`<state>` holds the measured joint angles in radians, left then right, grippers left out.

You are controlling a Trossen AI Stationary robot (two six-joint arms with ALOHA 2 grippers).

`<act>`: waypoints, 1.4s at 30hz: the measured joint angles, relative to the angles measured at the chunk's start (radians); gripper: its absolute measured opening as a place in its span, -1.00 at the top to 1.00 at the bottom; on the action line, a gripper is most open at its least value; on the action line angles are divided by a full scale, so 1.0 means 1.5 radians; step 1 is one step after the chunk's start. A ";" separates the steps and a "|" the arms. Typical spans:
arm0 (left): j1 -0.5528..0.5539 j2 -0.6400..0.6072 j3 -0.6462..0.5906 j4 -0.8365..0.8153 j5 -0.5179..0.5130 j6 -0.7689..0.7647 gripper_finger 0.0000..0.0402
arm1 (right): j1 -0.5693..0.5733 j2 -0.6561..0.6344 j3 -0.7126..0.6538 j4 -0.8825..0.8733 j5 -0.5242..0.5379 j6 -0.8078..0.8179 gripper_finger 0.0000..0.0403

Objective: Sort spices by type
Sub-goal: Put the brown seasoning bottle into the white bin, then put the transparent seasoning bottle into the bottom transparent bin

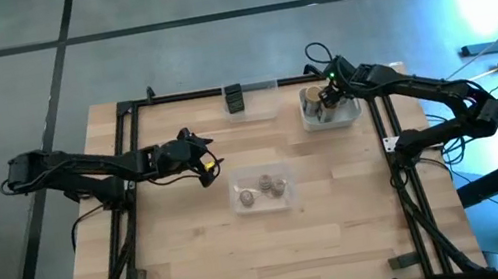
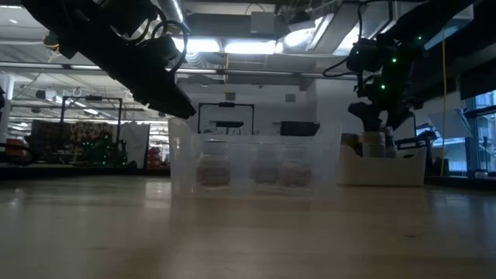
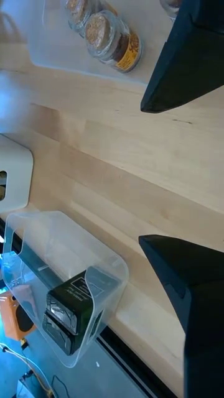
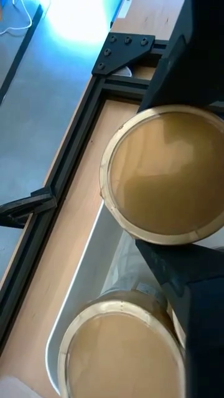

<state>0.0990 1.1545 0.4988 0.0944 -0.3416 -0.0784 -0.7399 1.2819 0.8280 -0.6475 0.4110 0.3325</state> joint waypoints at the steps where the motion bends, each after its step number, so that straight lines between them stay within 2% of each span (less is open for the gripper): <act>1: 0.000 0.000 0.000 0.000 0.000 0.000 -0.59 | 0.000 0.000 0.000 -0.001 0.003 0.000 -0.47; 10: 0.000 0.000 0.000 0.000 0.000 0.000 -0.59 | 0.000 0.001 -0.001 -0.006 0.017 -0.012 -0.47; 21: -0.001 0.000 0.000 0.000 0.000 0.000 -0.59 | 0.001 0.011 -0.004 -0.023 0.008 -0.019 -0.67; 28: -0.001 0.000 0.000 0.000 0.000 0.000 -0.59 | 0.001 0.010 -0.001 -0.022 0.011 -0.018 -0.67; 37: -0.001 0.000 0.000 0.000 0.000 0.000 -0.59 | 0.001 0.009 0.092 -0.103 0.009 -0.040 -0.66; 42: -0.001 0.000 0.000 0.001 0.000 0.000 -0.59 | 0.039 0.006 0.145 -0.132 -0.043 -0.043 -0.66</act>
<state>0.0982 1.1549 0.4988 0.0960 -0.3416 -0.0782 -0.6816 1.2905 1.0460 -0.8462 0.3460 0.2680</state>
